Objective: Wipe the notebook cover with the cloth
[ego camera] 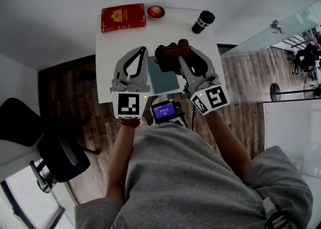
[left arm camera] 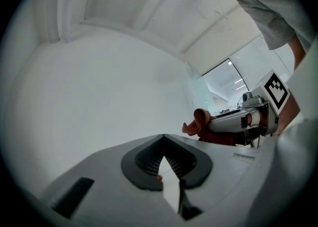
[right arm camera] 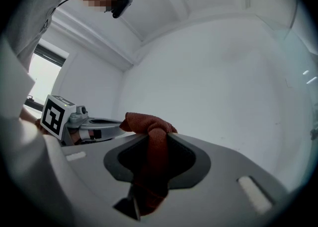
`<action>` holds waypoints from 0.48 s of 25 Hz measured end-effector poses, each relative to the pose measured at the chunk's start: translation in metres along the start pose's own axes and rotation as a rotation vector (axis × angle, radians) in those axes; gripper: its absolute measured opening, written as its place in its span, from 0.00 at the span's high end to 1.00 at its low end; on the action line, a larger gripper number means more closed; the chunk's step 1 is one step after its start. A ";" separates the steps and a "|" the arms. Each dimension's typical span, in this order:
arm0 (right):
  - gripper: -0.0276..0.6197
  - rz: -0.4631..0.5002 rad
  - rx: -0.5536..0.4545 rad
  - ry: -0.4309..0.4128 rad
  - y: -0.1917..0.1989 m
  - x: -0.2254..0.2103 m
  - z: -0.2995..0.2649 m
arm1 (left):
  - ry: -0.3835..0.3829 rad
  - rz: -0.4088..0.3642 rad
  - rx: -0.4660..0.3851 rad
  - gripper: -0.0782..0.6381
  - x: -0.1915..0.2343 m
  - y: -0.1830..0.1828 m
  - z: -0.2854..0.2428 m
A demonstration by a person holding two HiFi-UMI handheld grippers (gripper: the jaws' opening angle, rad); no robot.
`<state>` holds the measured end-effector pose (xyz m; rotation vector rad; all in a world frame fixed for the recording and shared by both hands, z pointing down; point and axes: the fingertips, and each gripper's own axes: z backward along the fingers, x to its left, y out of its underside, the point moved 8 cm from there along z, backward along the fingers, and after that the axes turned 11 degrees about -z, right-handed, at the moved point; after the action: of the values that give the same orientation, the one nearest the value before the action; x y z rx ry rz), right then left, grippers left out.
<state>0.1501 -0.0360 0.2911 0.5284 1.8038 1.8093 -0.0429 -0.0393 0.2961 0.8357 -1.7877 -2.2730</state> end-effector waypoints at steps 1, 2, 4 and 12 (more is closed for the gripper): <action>0.76 0.001 0.005 -0.005 0.001 0.001 0.000 | -0.002 -0.005 -0.009 0.88 0.000 -0.001 0.001; 0.76 0.001 0.010 -0.010 0.002 0.001 0.001 | -0.004 -0.007 -0.016 0.88 0.001 -0.002 0.002; 0.76 0.000 0.018 -0.014 0.002 0.001 0.002 | -0.004 -0.008 -0.018 0.88 0.000 -0.004 0.004; 0.76 0.000 0.021 -0.022 0.003 0.004 0.008 | 0.007 -0.028 -0.025 0.88 -0.005 -0.011 0.014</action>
<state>0.1518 -0.0268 0.2940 0.5547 1.8098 1.7790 -0.0434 -0.0221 0.2899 0.8680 -1.7515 -2.3017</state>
